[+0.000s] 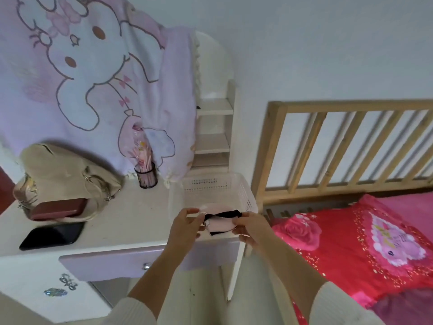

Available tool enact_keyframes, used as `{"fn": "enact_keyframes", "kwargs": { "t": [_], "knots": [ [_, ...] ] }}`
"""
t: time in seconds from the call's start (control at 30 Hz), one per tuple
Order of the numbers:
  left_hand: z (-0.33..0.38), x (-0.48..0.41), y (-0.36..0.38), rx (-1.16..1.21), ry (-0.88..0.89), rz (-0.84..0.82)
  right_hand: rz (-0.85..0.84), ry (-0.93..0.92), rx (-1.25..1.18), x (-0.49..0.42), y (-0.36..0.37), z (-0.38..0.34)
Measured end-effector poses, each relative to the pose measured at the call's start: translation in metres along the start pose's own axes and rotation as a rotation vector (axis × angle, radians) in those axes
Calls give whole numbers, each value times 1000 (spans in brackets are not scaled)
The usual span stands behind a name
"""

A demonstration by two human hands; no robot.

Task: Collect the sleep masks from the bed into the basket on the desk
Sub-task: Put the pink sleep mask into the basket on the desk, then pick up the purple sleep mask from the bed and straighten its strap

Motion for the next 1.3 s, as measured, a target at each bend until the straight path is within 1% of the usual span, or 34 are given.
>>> {"fn": "enact_keyframes", "kwargs": {
  "t": [0.13, 0.23, 0.3, 0.4, 0.5, 0.7, 0.77, 0.83, 0.87, 0.93, 1.0, 1.07, 1.13, 1.17, 1.2, 1.3],
  "knots": [
    [2, -75, -5, -286, 97, 158, 27, 8, 54, -73, 28, -26],
    [-9, -116, -16, -418, 89, 262, 36, 45, 166, -120, 50, -29],
    [-18, -133, -20, -493, 63, 289, 38, 62, 233, -144, 62, -24],
    [-34, -151, -20, -539, -3, 269, 19, 114, 291, -171, 82, -6],
    [-52, -170, -11, -592, -55, 210, 3, 144, 343, -194, 104, 12],
    [-70, -184, 4, -673, -119, 115, -50, 212, 422, -202, 122, 36],
    [-70, -184, 7, -748, -84, 108, -52, 204, 462, -201, 118, 35],
    [-57, -186, 10, -885, 48, 144, -16, 192, 445, -200, 107, 25],
    [-47, -188, 14, -915, 129, 151, 19, 198, 412, -199, 99, 16],
    [-26, -192, 34, -916, 299, 78, 69, 219, 308, -195, 76, -2],
    [-6, -192, 69, -886, 448, -59, 108, 243, 110, -188, 46, -22],
    [11, -185, 113, -842, 556, -178, 194, 222, -8, -181, 3, -37],
    [24, -166, 163, -786, 638, -275, 231, 234, -73, -163, -44, -40],
    [28, -152, 189, -751, 684, -327, 246, 247, -99, -150, -67, -37],
    [31, -134, 216, -710, 724, -390, 291, 223, -89, -137, -93, -33],
    [27, -67, 292, -643, 781, -637, 591, 137, 29, -87, -178, -5]
  ]
}}
Point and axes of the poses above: each hand's wrist, its own x-axis away from the middle knuckle, its own y-axis out of the palm, z = x × y, the point moved 5 cm from there along -x, towards the middle knuckle, and after that the axes turned 13 degrees about z, right-handed, at the moved point
